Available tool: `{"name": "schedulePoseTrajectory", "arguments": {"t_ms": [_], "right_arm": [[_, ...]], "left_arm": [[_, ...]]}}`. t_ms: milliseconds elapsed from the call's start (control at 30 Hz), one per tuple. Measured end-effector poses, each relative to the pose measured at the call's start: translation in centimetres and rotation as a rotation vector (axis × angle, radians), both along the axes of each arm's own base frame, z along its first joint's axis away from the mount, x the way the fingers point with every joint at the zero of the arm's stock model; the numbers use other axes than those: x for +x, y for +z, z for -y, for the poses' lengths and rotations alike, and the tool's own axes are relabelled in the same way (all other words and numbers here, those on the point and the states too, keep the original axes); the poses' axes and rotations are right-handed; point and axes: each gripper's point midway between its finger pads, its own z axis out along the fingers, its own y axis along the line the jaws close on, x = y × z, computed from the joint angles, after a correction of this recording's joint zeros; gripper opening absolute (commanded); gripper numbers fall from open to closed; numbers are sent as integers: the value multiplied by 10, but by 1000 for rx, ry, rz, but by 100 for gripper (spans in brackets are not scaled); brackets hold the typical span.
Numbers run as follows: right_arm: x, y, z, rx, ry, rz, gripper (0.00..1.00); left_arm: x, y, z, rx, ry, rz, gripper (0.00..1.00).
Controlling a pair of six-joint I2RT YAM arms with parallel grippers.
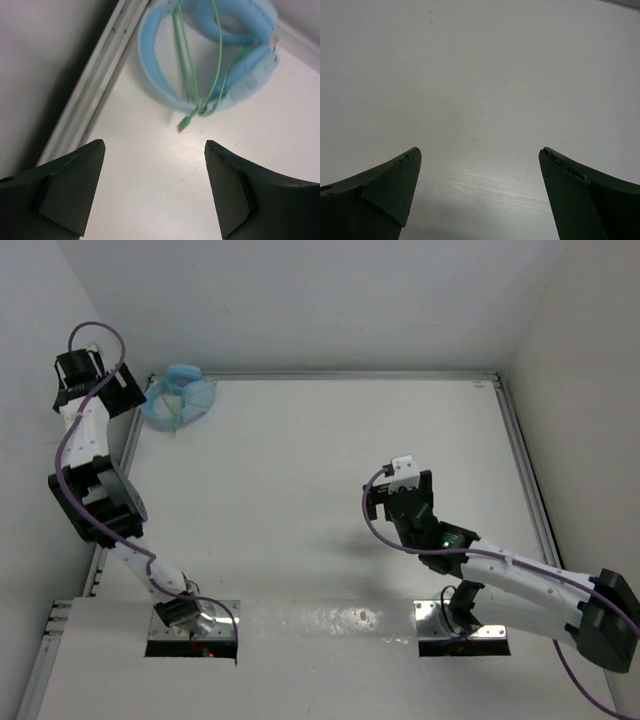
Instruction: Wrap the headphones
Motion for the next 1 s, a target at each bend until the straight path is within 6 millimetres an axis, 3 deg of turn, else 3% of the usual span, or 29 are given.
{"name": "schedulePoseTrajectory", "arguments": {"t_ms": [67, 133, 267, 400, 500, 667, 800, 1000], "right_arm": [[-5, 0, 19, -3, -75, -12, 99], [-13, 1, 38, 6, -135, -27, 99], [-32, 3, 69, 76, -218, -30, 99], [-50, -13, 89, 118, -252, -52, 99], [-58, -28, 97, 125, -267, -78, 99], [-68, -46, 109, 140, -321, -117, 99], [-73, -56, 117, 152, -355, -120, 99], [-73, -56, 122, 172, -388, -98, 99]], "left_arm": [[-29, 6, 8, 80, -66, -29, 79], [-70, -5, 21, 144, -131, -90, 79], [-156, -57, 51, 209, -274, -271, 79], [-241, -111, 74, 291, -362, -417, 81], [-282, -131, 78, 382, -380, -460, 82], [-309, -138, 74, 536, -355, -434, 83], [-309, -134, 69, 593, -307, -385, 83], [-309, -135, 61, 614, -240, -382, 83]]}}
